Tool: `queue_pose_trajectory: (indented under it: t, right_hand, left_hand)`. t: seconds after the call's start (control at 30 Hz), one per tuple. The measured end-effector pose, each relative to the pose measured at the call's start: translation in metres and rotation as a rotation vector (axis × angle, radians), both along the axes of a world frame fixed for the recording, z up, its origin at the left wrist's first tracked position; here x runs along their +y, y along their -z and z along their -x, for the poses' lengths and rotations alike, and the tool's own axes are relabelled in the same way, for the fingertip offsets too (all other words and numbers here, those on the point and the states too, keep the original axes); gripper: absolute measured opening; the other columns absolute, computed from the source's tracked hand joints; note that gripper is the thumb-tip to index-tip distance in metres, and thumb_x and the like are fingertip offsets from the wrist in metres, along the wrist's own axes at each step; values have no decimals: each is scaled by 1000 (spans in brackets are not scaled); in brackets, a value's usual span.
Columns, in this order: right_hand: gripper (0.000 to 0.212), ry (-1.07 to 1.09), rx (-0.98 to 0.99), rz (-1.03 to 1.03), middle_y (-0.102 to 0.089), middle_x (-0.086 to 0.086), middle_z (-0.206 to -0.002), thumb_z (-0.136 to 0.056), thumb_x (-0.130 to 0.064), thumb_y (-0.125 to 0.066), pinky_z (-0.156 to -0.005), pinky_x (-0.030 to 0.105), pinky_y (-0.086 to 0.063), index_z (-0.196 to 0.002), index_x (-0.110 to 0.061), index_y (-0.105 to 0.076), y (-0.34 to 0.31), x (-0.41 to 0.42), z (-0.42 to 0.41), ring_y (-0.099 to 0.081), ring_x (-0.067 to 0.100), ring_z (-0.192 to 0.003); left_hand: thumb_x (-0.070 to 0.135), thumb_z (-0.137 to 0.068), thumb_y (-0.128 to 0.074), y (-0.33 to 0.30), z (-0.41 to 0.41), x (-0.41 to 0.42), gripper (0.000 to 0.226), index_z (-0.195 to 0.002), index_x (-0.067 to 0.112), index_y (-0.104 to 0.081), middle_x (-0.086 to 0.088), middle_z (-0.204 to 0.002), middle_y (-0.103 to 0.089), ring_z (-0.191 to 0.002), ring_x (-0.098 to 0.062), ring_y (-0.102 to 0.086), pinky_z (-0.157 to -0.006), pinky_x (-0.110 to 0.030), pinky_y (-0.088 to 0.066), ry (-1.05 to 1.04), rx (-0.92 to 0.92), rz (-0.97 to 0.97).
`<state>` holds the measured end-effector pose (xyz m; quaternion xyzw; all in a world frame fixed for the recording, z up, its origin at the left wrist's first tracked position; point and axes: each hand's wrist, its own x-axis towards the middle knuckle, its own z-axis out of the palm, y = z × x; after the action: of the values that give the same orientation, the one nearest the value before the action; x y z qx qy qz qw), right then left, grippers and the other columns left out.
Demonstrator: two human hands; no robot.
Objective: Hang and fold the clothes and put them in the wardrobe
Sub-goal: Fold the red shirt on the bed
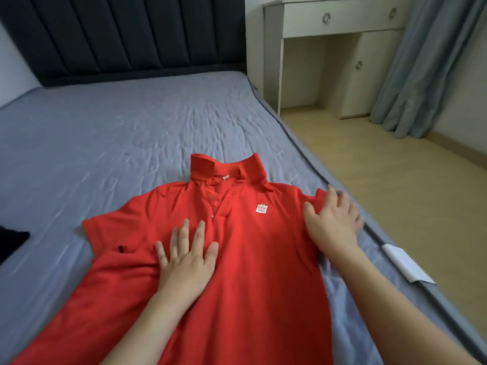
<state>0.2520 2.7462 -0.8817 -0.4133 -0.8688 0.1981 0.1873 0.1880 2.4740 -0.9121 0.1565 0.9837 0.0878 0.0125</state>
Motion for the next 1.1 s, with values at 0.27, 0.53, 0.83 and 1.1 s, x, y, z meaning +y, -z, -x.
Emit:
queue_pose_trajectory:
  t: [0.27,0.53,0.83,1.1]
  right_hand:
    - [20,-146,111,441,-60,10,-112,-82,-15,-55,-93,40,-44,-100,-22,-51,11,-26,-54,-56,32,-107]
    - [32,80,302,256,-41,16,-126,-74,-5,-44,-97,43,-37,-101,-19,-55,-13,5,-103,-47,35,-105]
    - [60,-830,-168,-221,-25,11,-152,-93,-52,-42,-114,48,-16,-144,-22,-36,20,-194,-122,-25,32,-139]
    - [68,-751,-297,-308,-8,4,-162,-92,-65,-15,-113,57,11,-153,-36,-10,44,-222,-129,-1,30,-148]
  left_hand:
    - [55,-91,-9,5,-144,6,70,-151,30,-33,-6,-158,-30,-146,-29,-28,-112,-63,-22,199,68,210]
    - [65,-94,-25,-14,-132,-57,66,-153,42,-9,4,-164,-5,-150,-21,-6,-116,-56,4,-7,-79,65]
    - [24,-94,-57,-40,-106,-233,45,-132,1,-55,-17,-132,-59,-122,-29,-55,-109,-39,-39,-686,-398,-834]
    - [15,-97,-54,-59,-109,-231,12,-98,12,-65,-16,-105,-68,-85,-21,-63,-83,-33,-48,-447,-343,-1314]
